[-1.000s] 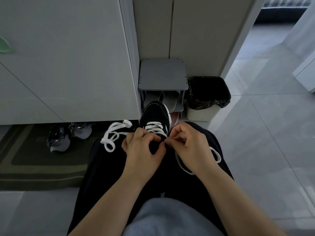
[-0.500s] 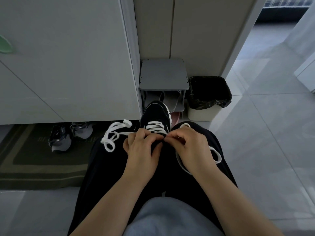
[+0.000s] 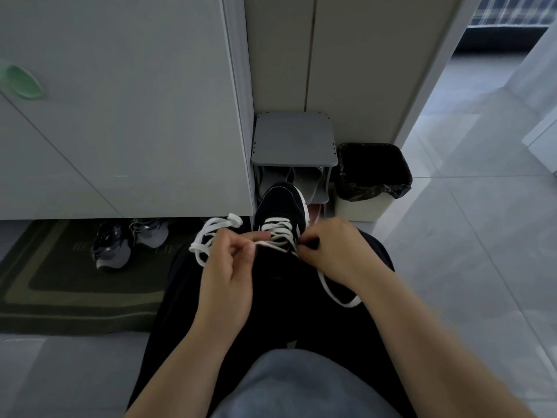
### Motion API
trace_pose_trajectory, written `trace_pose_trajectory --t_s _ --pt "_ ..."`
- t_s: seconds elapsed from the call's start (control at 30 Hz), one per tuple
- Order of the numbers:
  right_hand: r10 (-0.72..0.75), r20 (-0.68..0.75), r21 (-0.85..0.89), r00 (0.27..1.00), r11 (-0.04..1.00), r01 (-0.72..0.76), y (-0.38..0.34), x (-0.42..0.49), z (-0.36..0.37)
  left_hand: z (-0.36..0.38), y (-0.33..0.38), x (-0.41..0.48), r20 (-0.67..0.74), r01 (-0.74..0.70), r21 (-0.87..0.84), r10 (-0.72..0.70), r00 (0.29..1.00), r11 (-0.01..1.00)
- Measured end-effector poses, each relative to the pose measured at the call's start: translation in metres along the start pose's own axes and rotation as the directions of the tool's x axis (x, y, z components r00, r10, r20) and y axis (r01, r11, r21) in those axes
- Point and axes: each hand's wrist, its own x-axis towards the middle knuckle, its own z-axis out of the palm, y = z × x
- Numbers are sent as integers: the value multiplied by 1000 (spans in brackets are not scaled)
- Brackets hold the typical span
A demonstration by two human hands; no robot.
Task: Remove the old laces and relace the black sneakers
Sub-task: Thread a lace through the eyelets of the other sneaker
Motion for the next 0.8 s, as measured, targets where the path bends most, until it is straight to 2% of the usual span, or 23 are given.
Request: trace_pose_trajectory --t_s 0.07,0.13,0.2,0.23,0.3,0.37,0.4,0.43,0.5,0.57,0.67,0.73,0.8 --pt "46 96 74 994 996 -54 -6 1 -10 -2 7 -3 -27 109 -323 -124 992 940" --pt "51 164 83 985 994 -66 -12 3 -14 -6 16 -4 -25 134 -545 -176 984 828" --pt "45 202 92 978 994 -65 -15 4 -16 -13 23 -2 -17 131 -626 -181 983 769" --pt "53 196 104 979 992 -75 -15 5 -16 -17 25 0 -3 145 -615 -186 983 775" --pt "78 155 132 985 986 -99 -12 5 -15 -22 25 4 55 218 -467 -217 975 857" --pt "89 122 212 989 971 -114 -8 6 -15 -24 20 6 139 222 -97 -208 968 970" --pt "89 117 308 989 944 -121 -7 6 -16 -23 18 7 201 146 120 -168 965 982" --pt "84 127 418 988 899 -130 -7 5 -19 -22 15 7 270 43 287 -124 955 957" --pt "56 182 569 982 808 -152 -6 4 -24 -16 12 5 362 -123 491 -74 929 862" --pt "29 233 600 972 782 -167 -4 4 -27 -8 6 6 381 -241 604 -9 925 759" --pt "37 290 523 956 831 -190 0 2 -37 0 1 10 346 -288 692 47 937 662" --pt "30 297 480 955 859 -177 4 -3 -50 2 0 12 327 -295 675 85 941 676" --pt "15 242 547 970 824 -149 9 -9 -62 0 4 13 270 -254 590 110 957 766"
